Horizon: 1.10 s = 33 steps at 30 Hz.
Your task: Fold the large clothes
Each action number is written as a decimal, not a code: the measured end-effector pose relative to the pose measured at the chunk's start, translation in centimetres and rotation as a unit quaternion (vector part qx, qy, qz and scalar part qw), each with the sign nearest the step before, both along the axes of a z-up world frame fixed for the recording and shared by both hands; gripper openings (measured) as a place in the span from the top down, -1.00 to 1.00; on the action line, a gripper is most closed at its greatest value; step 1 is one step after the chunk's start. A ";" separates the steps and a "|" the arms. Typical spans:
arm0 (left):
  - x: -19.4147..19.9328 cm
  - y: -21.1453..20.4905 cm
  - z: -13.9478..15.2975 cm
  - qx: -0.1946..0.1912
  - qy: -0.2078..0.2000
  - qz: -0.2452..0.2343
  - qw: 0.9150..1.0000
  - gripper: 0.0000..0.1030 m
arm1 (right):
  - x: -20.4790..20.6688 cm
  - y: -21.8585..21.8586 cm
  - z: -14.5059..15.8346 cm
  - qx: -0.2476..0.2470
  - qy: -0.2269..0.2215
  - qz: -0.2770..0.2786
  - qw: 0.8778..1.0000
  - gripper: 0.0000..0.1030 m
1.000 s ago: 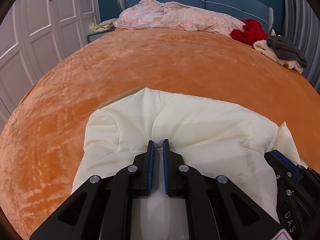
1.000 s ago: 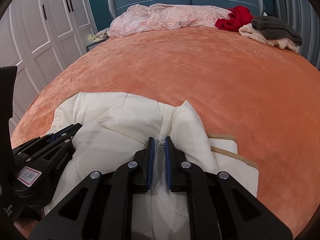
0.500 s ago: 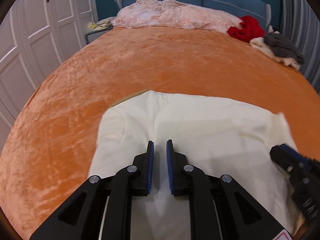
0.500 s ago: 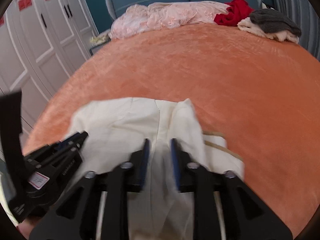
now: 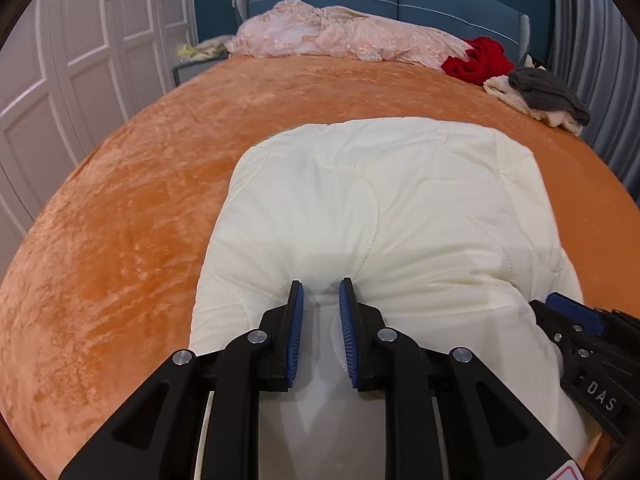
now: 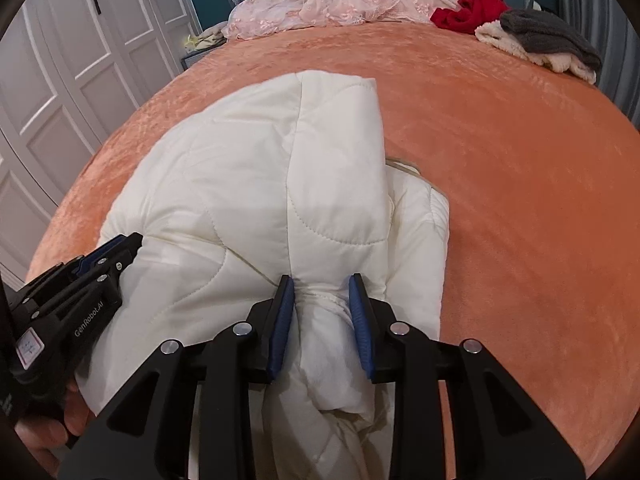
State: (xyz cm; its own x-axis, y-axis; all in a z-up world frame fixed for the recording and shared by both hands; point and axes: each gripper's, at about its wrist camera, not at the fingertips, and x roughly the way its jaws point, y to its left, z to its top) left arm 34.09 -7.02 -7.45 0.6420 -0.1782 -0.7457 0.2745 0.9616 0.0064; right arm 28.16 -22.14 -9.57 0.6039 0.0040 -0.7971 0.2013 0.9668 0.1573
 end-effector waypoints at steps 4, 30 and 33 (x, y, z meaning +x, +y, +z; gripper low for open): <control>-0.2 -0.5 -0.2 0.013 -0.012 0.009 1.000 0.65 | -0.2 0.0 -0.2 -0.005 -0.003 0.000 1.000 0.47; -6.1 5.5 -0.3 0.036 0.096 0.000 0.995 0.00 | -3.5 -0.6 0.6 0.040 0.056 -0.032 0.997 0.27; -5.2 6.2 -0.9 0.005 0.114 0.009 0.993 -0.08 | -3.5 -0.2 0.4 0.038 0.057 -0.043 0.997 0.27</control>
